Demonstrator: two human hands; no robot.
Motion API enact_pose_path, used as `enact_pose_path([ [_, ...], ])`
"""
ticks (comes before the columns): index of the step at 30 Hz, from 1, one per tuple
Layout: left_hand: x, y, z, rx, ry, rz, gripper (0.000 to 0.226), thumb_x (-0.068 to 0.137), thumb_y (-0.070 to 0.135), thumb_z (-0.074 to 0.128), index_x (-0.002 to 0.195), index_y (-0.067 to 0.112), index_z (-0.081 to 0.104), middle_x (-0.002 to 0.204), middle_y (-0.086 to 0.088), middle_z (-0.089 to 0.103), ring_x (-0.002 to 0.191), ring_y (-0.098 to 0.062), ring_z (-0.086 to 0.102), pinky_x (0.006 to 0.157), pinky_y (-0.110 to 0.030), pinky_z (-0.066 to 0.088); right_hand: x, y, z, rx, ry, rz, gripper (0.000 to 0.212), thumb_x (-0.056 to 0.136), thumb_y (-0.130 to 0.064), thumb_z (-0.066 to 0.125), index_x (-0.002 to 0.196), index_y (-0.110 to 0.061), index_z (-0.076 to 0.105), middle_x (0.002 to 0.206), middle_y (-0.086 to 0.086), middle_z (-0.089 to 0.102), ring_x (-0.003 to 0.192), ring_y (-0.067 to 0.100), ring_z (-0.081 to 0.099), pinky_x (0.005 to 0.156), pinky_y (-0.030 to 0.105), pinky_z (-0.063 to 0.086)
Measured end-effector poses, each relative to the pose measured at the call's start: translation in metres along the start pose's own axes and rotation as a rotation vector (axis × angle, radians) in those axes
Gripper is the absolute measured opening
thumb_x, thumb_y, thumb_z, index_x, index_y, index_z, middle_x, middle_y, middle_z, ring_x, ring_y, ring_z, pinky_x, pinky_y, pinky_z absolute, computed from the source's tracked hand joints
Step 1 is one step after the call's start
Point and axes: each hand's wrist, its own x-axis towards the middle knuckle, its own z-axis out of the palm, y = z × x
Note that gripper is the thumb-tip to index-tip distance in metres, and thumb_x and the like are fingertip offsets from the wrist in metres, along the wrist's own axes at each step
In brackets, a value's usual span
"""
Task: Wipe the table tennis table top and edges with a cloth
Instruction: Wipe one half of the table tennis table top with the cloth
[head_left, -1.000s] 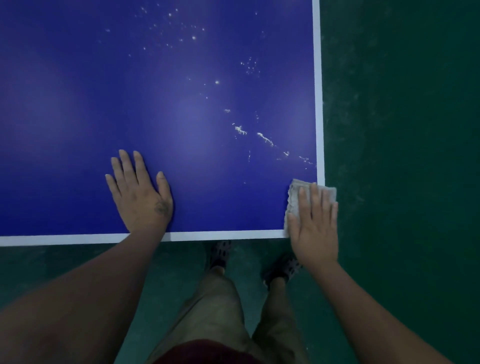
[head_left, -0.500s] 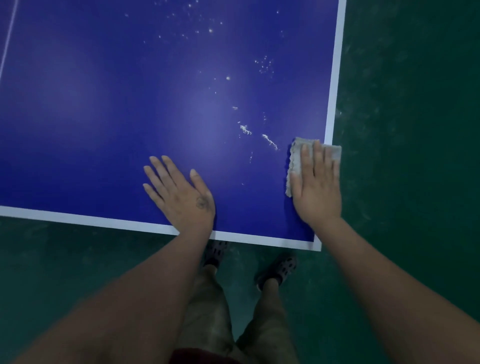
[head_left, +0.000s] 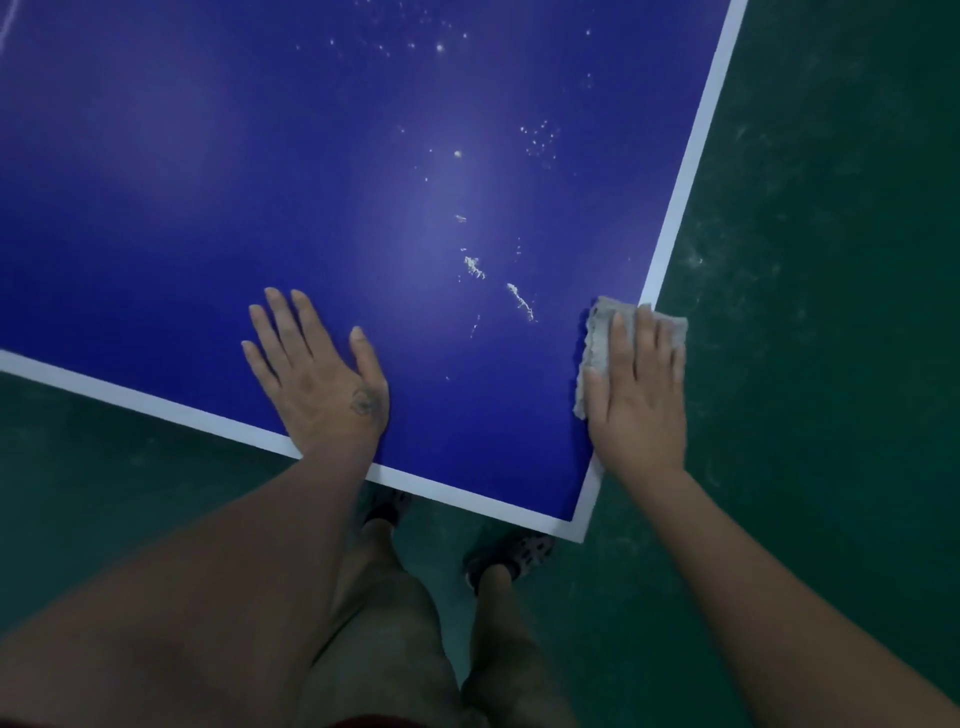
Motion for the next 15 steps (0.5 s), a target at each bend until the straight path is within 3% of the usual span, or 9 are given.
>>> enact_pose_path([
  [3, 0.0, 0.002, -0.001, 0.0, -0.008, -0.01, 0.073, 0.114, 0.053, 0.028, 0.172, 0.011, 0.016, 0.182, -0.009, 0.006, 0.168, -0.027, 0.002, 0.136, -0.054, 0.007, -0.009, -0.011, 0.002, -0.019, 0.006, -0.034, 0.068, 0.113, -0.038, 0.024, 0.171, -0.012, 0.001, 0.179, 0.014, -0.007, 0.166, 0.032, -0.008, 0.133, 0.057, 0.006],
  [6, 0.0, 0.004, -0.001, 0.006, -0.019, -0.021, 0.073, 0.113, 0.052, 0.028, 0.173, 0.012, 0.014, 0.182, -0.008, 0.004, 0.168, -0.026, -0.001, 0.136, -0.054, 0.005, -0.061, -0.029, 0.014, -0.017, -0.014, -0.236, 0.067, 0.111, -0.032, 0.038, 0.17, -0.009, 0.016, 0.178, 0.017, 0.003, 0.166, 0.036, 0.002, 0.13, 0.062, 0.016],
  [9, 0.0, 0.005, 0.0, 0.008, -0.005, -0.022, 0.073, 0.113, 0.052, 0.028, 0.173, 0.012, 0.014, 0.182, -0.008, 0.005, 0.168, -0.026, 0.0, 0.136, -0.054, 0.005, -0.102, -0.051, 0.022, 0.014, -0.102, -0.403, 0.068, 0.112, -0.039, 0.041, 0.171, -0.016, 0.016, 0.18, 0.011, 0.003, 0.166, 0.034, 0.004, 0.131, 0.061, 0.019],
  [15, -0.001, 0.005, 0.0, -0.001, 0.018, -0.015, 0.069, 0.114, 0.049, 0.026, 0.172, 0.012, 0.019, 0.182, -0.008, 0.009, 0.168, -0.026, 0.002, 0.136, -0.052, 0.004, -0.044, -0.105, 0.03, 0.058, -0.021, -0.507, 0.064, 0.115, -0.041, 0.034, 0.171, -0.017, 0.017, 0.179, 0.009, 0.007, 0.166, 0.03, 0.003, 0.131, 0.056, 0.018],
])
